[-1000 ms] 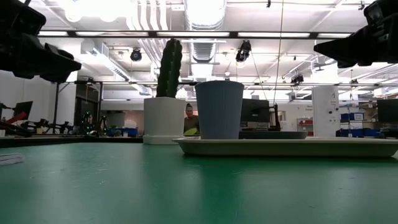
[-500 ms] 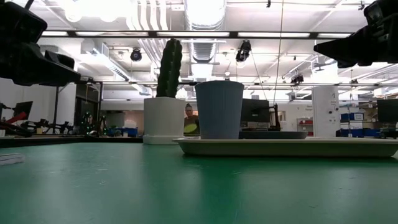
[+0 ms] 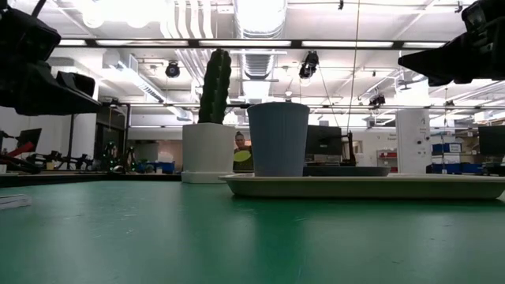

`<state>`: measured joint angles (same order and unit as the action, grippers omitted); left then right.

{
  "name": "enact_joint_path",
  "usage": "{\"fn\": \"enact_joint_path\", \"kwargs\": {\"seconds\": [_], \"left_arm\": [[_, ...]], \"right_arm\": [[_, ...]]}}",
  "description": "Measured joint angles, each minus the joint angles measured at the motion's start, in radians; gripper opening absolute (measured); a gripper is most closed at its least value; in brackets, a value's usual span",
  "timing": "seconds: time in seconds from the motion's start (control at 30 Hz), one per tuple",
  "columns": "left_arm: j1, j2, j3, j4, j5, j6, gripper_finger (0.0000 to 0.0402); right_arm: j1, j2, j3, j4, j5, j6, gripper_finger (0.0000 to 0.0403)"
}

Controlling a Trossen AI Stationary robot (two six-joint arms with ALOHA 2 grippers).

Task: Pick and place plate/cup/fork/spoon on tray
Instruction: Return to Home Position

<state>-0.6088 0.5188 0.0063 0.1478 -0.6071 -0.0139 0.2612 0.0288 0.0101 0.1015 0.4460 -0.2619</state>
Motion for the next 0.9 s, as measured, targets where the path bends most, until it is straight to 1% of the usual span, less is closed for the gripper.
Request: {"fn": "enact_joint_path", "kwargs": {"seconds": [0.9], "left_arm": [[0.0, 0.09, 0.0, 0.0, 0.0, 0.0, 0.0002]], "right_arm": [[0.0, 0.0, 0.0, 0.0, 0.0, 0.0, 0.0033]]}}
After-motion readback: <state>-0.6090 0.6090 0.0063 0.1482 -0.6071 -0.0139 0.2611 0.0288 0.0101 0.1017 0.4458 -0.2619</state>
